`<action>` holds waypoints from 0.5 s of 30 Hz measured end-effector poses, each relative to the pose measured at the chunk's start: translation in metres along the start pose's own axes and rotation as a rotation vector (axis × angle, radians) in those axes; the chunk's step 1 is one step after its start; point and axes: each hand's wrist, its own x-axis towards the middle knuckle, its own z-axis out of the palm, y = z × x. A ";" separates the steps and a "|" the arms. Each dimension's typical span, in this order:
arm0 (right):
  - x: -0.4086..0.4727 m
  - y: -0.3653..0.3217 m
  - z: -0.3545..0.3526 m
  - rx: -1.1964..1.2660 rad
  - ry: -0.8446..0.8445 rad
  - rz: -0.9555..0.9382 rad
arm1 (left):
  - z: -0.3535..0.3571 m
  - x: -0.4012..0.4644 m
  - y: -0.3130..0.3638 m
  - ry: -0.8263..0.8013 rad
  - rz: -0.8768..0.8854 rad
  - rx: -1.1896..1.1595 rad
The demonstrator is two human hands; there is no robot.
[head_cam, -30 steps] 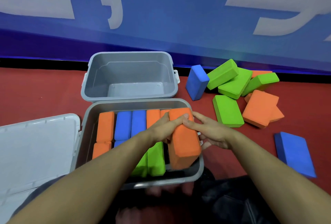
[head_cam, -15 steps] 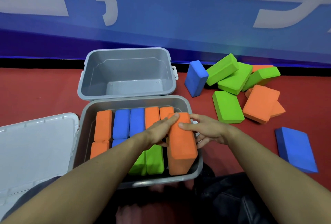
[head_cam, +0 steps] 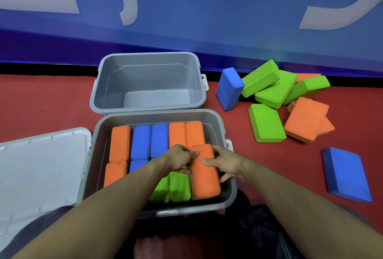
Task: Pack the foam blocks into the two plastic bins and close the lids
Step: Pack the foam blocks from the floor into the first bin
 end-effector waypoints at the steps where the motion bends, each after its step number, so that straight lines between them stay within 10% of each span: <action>1: 0.006 0.004 0.005 -0.003 0.001 0.007 | 0.002 0.003 -0.004 0.009 -0.007 0.031; 15: 0.063 0.032 0.021 0.037 -0.029 0.107 | 0.001 0.045 -0.048 0.243 -0.131 0.170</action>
